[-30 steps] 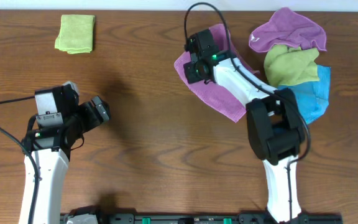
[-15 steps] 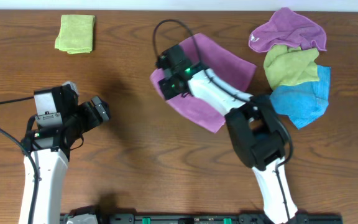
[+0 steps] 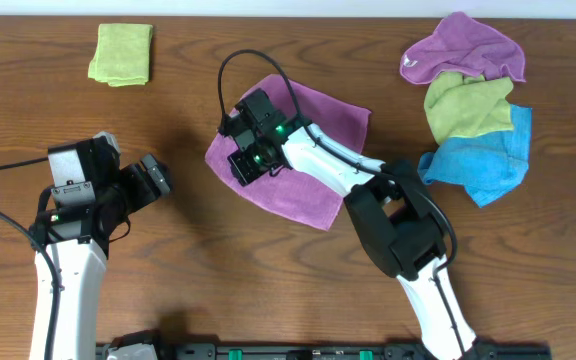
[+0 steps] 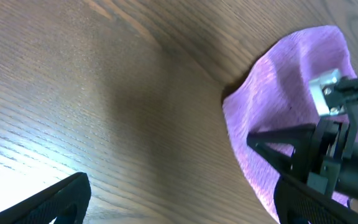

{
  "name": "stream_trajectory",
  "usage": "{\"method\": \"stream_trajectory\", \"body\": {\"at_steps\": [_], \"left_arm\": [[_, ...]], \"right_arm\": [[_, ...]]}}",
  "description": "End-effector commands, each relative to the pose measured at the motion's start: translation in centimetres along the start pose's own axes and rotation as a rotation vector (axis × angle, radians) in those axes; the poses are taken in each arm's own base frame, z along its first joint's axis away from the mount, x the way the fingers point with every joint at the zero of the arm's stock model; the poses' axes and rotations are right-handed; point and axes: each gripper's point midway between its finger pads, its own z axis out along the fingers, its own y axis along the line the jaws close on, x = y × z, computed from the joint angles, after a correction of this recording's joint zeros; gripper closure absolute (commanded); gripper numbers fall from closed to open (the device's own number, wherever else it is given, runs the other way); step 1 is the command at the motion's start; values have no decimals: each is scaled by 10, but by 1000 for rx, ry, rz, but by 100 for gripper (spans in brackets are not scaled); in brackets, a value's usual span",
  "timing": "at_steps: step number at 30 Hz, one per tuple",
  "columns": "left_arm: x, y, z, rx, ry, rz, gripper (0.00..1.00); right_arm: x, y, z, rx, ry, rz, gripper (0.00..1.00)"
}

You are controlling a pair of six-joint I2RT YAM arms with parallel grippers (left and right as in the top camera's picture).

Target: Fold the cloth

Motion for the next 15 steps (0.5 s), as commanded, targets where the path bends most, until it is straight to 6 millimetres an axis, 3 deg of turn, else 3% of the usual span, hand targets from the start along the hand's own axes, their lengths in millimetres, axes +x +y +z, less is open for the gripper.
{"method": "stream_trajectory", "body": {"at_steps": [1, 5, 9, 11, 15], "left_arm": [[-12, -3, -7, 4, -34, 39, 5], [-12, -3, -6, 4, -34, 48, 5], [-11, -3, -5, 3, -30, 57, 5], [-10, -3, -5, 5, -26, 57, 5], [-7, -15, 9, 90, 11, 97, 5]], "right_arm": [[1, 8, -8, -12, 21, -50, 99], [-12, -3, -40, 136, -13, -70, 99], [-48, 24, -103, 161, -176, -166, 99], [-65, 42, -149, 181, -279, -198, 99], [-71, 36, -215, 330, -379, -186, 96]]}}
